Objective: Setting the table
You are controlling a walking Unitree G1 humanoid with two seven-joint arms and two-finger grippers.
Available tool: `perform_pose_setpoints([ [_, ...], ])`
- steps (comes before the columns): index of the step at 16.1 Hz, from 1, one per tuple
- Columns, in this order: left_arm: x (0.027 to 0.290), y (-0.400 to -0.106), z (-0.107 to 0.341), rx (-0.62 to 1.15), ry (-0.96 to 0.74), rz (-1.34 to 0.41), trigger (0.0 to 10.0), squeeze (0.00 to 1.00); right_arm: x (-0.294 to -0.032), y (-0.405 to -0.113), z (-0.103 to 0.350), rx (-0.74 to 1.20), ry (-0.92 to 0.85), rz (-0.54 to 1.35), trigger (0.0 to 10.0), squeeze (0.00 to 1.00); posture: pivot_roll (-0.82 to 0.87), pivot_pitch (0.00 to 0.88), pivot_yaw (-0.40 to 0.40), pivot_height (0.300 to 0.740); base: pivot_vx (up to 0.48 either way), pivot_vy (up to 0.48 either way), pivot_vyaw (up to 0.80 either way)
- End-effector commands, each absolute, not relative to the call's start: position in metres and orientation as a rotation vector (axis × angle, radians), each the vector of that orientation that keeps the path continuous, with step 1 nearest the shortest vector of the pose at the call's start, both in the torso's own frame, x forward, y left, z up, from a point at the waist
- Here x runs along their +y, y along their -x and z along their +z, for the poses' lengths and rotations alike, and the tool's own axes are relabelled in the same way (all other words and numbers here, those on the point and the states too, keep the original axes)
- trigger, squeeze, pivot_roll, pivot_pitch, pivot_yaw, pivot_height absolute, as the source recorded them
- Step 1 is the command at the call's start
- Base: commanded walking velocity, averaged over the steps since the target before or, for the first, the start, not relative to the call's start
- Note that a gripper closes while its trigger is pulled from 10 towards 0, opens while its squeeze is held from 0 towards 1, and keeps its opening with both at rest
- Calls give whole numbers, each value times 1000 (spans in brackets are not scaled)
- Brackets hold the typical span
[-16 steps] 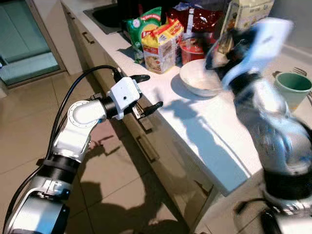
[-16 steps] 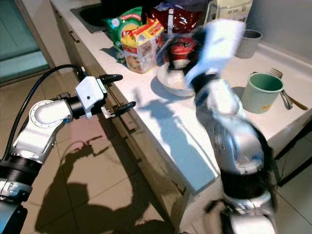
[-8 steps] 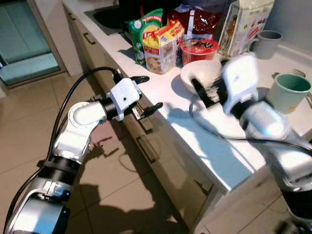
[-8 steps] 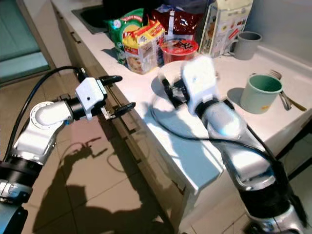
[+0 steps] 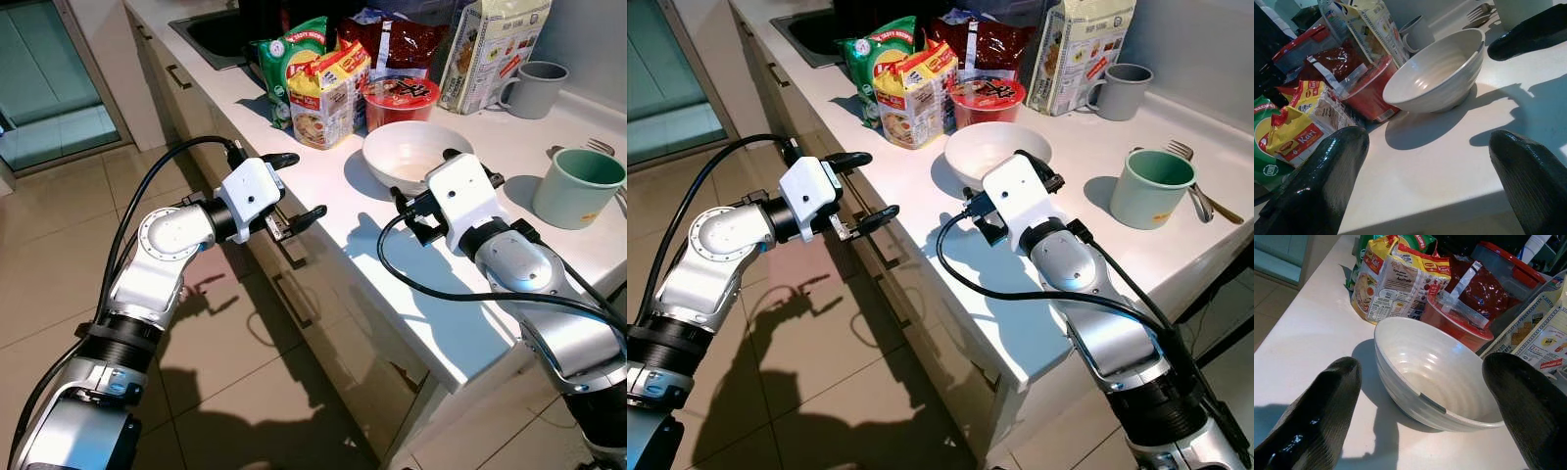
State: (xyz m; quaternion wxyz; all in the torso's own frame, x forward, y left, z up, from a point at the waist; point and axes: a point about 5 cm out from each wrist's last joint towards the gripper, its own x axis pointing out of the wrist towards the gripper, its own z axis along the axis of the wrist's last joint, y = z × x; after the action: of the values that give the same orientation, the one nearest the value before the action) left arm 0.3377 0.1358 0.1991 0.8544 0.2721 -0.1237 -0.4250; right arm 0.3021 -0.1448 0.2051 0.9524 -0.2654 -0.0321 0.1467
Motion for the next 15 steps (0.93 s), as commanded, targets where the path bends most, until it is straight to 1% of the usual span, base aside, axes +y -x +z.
perform_pose_setpoints([
  [1, 139, -339, 199, -247, -583, -879, 10000, 0, -143, -302, 210, -95, 544, 300, 10000, 0, 11, 0, 65, 740, 0, 0, 0],
  [8, 139, -339, 199, -247, -583, -879, 10000, 0, -143, -302, 210, -95, 544, 300, 10000, 0, 11, 0, 65, 740, 0, 0, 0],
  [9, 140, -339, 198, -244, -579, -869, 10000, 0, -144, -303, 202, -91, 589, 296, 10000, 0, 11, 0, 65, 740, 0, 0, 0],
  [10, 160, -362, 186, -106, -382, -642, 10000, 0, -156, -275, 167, 12, 380, 304, 10000, 0, -58, 0, 67, 740, 0, 0, 0],
  [11, 167, -369, 179, -43, -302, -553, 10000, 0, -162, -262, 157, 46, 295, 298, 10000, 0, -58, 0, 67, 740, 0, 0, 0],
  [15, 167, -369, 181, -45, -301, -552, 10000, 0, -157, -268, 161, 18, 287, 297, 10000, 0, -46, 0, 65, 740, 0, 0, 0],
])
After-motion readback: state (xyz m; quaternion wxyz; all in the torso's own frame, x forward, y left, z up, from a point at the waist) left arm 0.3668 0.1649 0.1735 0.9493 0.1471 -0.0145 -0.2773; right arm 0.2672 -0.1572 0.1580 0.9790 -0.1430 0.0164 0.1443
